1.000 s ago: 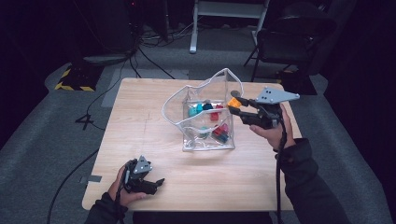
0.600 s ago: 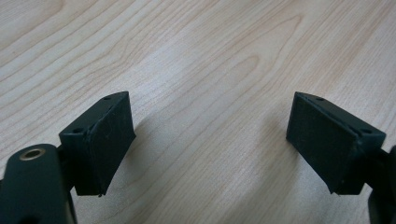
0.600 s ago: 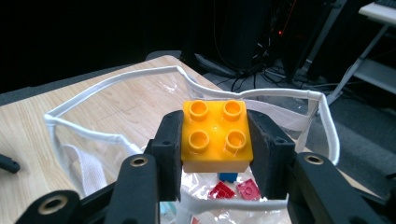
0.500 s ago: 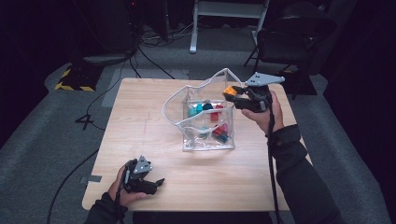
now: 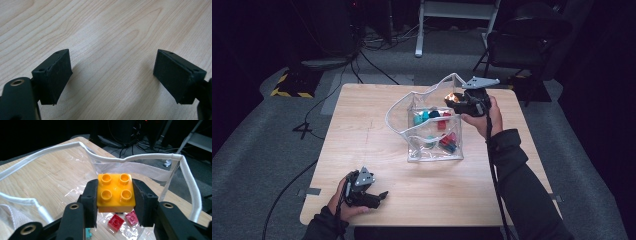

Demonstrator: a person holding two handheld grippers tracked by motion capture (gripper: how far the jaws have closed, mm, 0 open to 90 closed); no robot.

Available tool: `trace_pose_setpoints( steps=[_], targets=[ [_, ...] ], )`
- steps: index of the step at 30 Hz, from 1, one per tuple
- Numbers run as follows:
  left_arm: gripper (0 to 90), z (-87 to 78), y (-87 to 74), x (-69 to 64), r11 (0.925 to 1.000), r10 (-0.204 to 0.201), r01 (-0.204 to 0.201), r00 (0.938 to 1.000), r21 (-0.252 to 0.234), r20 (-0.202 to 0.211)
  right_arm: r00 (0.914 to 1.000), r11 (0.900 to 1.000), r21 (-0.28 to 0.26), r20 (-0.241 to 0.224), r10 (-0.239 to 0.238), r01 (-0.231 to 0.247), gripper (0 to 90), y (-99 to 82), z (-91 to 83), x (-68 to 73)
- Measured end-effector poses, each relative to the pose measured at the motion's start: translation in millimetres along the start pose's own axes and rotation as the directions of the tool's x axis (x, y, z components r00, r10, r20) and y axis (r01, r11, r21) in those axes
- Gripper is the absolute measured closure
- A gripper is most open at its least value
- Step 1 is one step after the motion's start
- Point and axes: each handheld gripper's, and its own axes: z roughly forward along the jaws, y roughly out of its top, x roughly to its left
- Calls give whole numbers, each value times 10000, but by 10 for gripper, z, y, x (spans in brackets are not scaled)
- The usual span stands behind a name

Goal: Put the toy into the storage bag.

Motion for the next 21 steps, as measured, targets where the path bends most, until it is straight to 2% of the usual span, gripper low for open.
trace_pose_setpoints(
  steps=[6, 14, 21],
  targets=[
    [153, 0, 0, 0, 10000, -2, 2, 10000, -1, -2, 9997, 9999, 98, 203, 130, -132, 592, -18, 50, -15],
    [153, 1, 0, -1, 10000, -10, 10, 10000, -8, -2, 9988, 9993, 67, 320, 362, -364, 535, -60, 62, -46],
    [153, 0, 0, 0, 10000, -8, 8, 10000, -3, -2, 9991, 9995, -7, 301, 301, -300, 528, -61, 44, -31]
  ],
)
